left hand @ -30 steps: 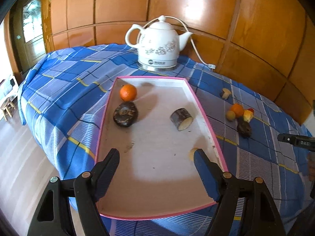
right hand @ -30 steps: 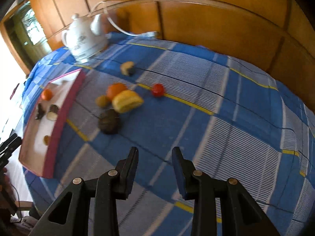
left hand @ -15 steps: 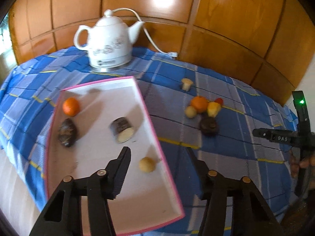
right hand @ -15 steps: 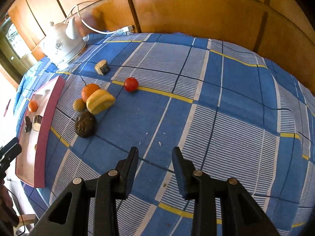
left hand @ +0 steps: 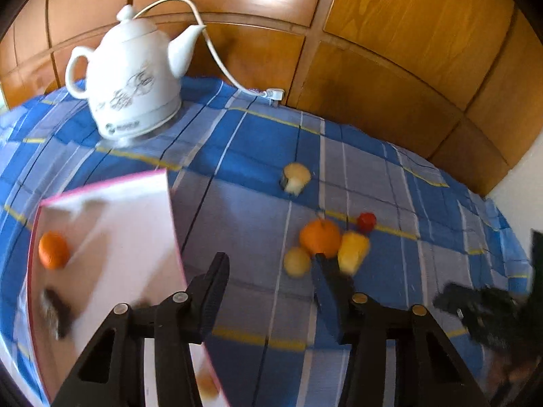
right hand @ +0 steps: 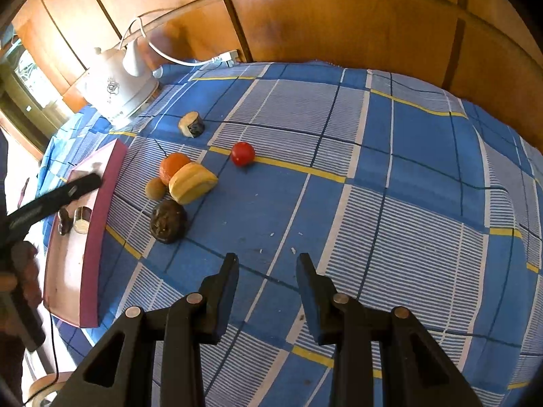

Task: Organize fruits
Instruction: 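Move the left tool to the pale round flat fruit and close on it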

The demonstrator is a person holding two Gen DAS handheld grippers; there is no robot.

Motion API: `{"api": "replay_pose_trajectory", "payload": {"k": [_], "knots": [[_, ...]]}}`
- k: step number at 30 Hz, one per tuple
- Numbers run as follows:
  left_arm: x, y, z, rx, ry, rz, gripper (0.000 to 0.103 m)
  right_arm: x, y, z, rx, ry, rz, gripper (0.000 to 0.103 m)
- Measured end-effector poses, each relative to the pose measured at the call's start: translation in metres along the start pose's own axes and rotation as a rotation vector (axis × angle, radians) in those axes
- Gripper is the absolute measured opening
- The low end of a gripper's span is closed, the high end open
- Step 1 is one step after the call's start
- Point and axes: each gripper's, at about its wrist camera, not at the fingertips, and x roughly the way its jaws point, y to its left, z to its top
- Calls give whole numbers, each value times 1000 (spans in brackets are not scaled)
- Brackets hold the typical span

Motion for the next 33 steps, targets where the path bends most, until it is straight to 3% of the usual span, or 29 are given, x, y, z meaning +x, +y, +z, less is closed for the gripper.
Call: {"api": "replay_pose_trajectory", "payload": {"k": [6, 18, 21, 22, 24, 33], "knots": [[40, -13, 35, 32, 18, 27, 66, -2, 0, 1, 13, -5, 14, 35], [113, -29, 80, 90, 74, 54, 66, 2, -3, 2, 35, 23, 43, 35], [125, -30, 85, 85, 88, 51, 62, 3, -4, 2, 41, 33, 50, 35], [133, -30, 85, 89, 111, 47, 48, 3, -5, 2, 43, 35, 54, 35], [141, -31, 83, 90, 126, 14, 38, 4, -5, 2, 43, 36, 54, 35], [99, -22, 66, 63, 39, -23, 35, 6, -12, 2, 69, 39, 38, 35]]}}
